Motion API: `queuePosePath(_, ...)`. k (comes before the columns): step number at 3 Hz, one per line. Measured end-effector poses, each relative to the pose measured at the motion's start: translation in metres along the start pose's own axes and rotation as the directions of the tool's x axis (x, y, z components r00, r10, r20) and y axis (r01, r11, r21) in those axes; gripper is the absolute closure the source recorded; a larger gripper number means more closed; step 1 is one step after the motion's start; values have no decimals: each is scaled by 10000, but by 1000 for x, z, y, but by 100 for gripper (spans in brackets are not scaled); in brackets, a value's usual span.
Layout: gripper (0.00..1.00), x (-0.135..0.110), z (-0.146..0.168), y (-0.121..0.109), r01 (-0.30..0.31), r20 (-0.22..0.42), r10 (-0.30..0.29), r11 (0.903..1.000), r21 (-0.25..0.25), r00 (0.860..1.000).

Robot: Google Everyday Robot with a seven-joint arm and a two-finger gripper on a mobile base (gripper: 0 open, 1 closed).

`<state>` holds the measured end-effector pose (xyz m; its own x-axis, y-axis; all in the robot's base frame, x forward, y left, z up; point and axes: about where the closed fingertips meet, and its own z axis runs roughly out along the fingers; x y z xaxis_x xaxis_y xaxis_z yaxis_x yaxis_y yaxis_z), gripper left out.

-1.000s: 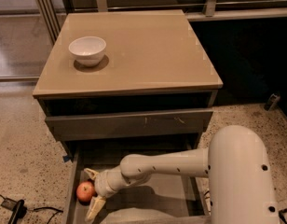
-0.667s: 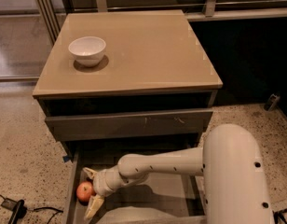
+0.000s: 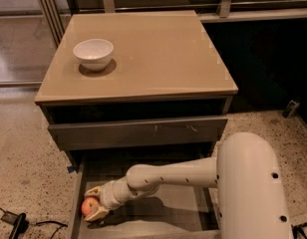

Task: Pick apple from middle drawer and place on counter

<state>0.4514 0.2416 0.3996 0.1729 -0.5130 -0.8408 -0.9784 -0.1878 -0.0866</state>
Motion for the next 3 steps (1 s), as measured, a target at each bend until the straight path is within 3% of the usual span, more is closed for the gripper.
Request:
queuePosePath(1, 70, 0, 0, 0, 0, 0, 0, 10000, -1, 10000)
queuePosePath(2, 100, 0, 0, 0, 0, 0, 0, 10000, 0, 10000)
queuePosePath(3, 100, -2, -5, 1, 38, -32, -38, 10000, 84, 10000)
